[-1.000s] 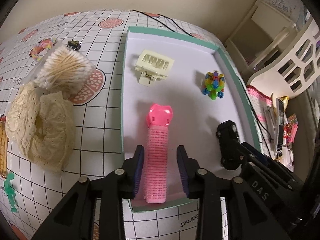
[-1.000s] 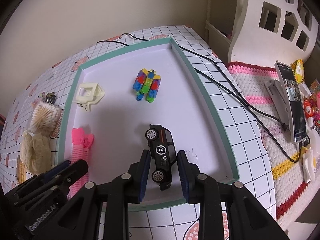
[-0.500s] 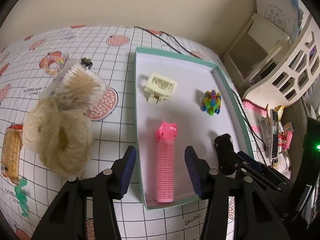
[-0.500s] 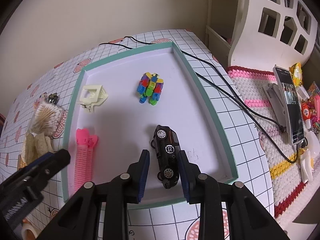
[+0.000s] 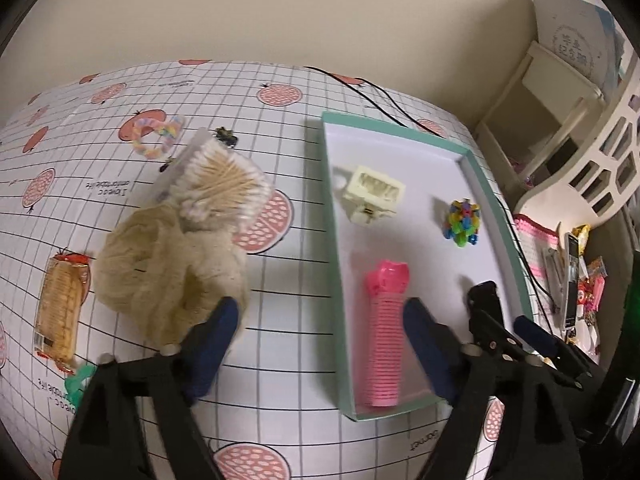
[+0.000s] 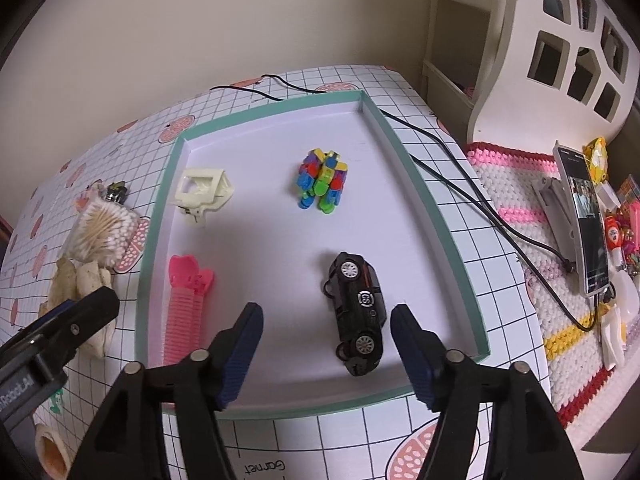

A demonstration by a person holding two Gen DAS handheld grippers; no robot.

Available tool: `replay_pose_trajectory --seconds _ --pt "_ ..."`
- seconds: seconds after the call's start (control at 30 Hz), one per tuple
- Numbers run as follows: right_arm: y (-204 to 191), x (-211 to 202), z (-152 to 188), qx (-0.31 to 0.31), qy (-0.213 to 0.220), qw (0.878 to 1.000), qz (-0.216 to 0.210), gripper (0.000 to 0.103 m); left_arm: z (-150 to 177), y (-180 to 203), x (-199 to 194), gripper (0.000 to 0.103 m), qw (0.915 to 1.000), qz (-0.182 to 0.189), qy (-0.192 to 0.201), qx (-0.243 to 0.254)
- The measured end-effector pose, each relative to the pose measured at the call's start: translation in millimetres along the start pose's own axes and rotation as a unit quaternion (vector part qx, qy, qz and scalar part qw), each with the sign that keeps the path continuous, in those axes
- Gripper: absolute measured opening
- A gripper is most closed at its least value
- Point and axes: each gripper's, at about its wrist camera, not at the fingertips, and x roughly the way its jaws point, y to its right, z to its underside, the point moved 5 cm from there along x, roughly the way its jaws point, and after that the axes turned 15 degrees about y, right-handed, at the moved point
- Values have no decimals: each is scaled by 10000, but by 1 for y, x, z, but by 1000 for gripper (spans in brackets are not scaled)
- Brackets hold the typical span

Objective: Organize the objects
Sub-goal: 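Move both open grippers back toward the snack packet and green figure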

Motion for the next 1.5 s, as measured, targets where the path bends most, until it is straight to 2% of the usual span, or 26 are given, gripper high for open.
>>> replay_pose_trajectory --seconds 0.17,0.3,0.37,0.43,0.87,1.17,1.5 --pt "-7 -1 0 -77 22 10000 -36 85 -3 -8 -2 91 9999 -73 78 31" --pt "-13 -2 1 -108 19 9999 -51 91 -5 -14 -5 92 9998 -126 160 44" --pt "-16 -2 1 -128 29 9999 -41 99 -6 -18 -6 92 9997 -141 192 40" --pt "-19 -3 1 -145 44 9999 -34 102 -8 -23 -8 92 9996 -148 214 51" --pt "-56 -6 -2 -198 157 9995 -206 103 -17 -70 -24 92 9988 -334 313 -158" --pt "-120 -21 -4 -547 537 9936 -835 103 -23 -132 -34 92 9966 -659 220 -439" --pt "-196 -27 21 -1094 302 9835 -1406 103 -16 -196 -42 92 9901 -978 65 -1008"
